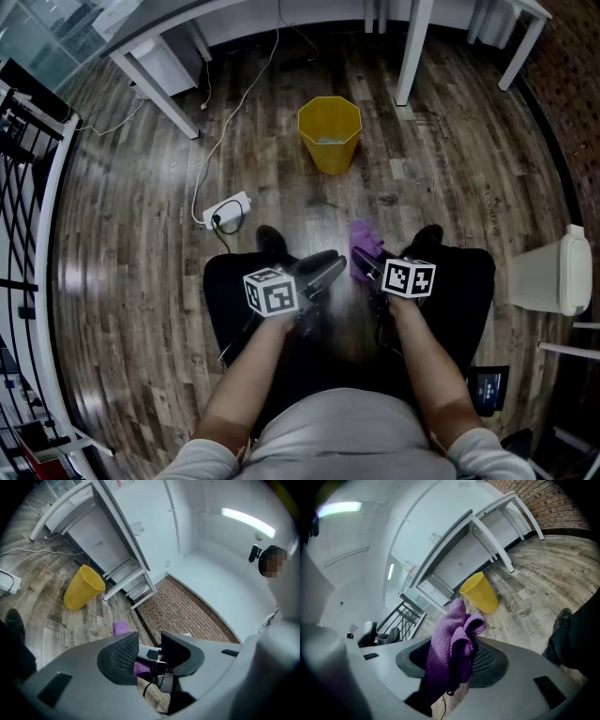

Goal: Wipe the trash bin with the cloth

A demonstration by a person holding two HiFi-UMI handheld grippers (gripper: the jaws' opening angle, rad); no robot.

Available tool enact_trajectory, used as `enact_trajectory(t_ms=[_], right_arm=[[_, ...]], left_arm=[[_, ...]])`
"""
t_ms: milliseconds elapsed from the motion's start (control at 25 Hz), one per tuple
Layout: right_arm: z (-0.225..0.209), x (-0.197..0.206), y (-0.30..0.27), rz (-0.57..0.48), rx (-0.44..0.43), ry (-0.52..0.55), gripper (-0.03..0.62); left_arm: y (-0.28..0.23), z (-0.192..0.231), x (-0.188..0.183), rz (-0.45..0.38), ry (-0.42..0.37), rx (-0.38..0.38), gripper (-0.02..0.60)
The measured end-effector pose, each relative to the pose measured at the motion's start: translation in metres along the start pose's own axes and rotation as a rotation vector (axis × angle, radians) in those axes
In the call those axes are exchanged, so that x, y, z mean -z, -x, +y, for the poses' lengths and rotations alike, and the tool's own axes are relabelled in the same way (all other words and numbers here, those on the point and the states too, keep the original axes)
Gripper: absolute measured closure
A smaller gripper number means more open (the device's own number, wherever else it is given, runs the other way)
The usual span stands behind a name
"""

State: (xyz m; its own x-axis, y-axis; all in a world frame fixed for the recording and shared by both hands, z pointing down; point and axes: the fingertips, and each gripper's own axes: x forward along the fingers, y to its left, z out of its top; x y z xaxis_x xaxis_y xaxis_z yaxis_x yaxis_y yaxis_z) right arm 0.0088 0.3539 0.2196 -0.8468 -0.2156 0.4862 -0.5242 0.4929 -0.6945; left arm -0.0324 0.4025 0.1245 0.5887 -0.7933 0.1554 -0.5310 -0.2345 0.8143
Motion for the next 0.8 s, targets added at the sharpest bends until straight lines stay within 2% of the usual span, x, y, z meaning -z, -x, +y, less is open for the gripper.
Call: enact_trajectory(t_ms=[160,480,680,800], right_arm=[[0.004,-0.001,0.001,-0.010,-0.012,-0.014,0.395],[-0.007,-0.002,-0.001,-0.024,0.038,-0.083,0.395],[-0.008,0.001,-0.004,0.000,0.075,-0.093,0.395],[-0.011,-0.006,-0.007,0.012,0.112,-0.095,0.395]], left_arm=[[-0.001,-0.001,0.001,0.000,0.001,0.001,0.442],[0.000,-0.004,0.004,0.010,-0.025,-0.009,0.442],[0.005,0.010,0.003,-0.029,0.002,-0.033,0.442],[0.003,0.004,-0.006,-0.050,-0.007,-0.005,0.442]])
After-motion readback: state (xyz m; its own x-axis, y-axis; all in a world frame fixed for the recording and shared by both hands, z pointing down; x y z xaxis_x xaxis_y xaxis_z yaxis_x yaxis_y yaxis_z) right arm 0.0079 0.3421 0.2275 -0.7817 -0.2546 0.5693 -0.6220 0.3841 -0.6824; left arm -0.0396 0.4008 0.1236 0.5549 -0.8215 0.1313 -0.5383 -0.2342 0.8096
